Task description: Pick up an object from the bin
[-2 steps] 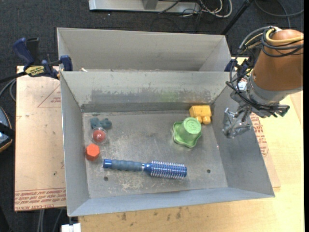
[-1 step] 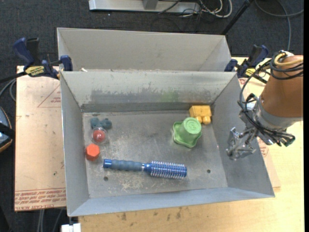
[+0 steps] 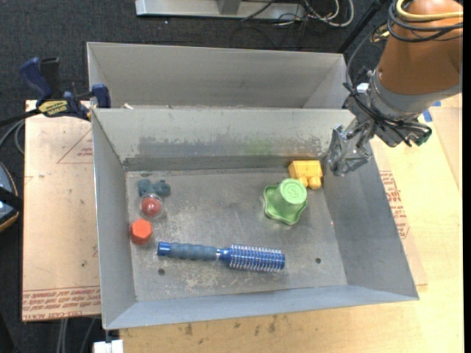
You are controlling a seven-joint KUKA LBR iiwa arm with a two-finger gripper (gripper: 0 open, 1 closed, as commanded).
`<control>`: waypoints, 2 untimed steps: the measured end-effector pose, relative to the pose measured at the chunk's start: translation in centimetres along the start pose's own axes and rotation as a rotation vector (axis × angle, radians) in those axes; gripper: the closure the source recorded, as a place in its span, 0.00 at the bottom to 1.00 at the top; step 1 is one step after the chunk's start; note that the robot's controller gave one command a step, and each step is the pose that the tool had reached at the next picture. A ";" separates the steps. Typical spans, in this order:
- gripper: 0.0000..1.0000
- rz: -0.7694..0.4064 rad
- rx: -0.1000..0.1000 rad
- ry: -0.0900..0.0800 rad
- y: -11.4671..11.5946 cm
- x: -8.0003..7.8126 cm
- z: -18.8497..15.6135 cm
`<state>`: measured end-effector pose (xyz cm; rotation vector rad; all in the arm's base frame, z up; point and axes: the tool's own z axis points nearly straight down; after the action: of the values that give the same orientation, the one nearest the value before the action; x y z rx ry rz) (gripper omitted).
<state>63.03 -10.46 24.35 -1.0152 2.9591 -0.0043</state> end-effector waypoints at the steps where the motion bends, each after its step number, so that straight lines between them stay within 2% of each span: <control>1: 1.00 -0.082 -0.016 0.014 6.6 1.5 5.6; 2: 1.00 0.097 -0.009 0.011 13.5 5.4 5.9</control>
Offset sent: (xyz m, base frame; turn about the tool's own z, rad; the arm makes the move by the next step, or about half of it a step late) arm -0.0494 0.0391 -0.0524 -0.0756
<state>50.61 -3.13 18.27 -0.8742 3.0179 0.0046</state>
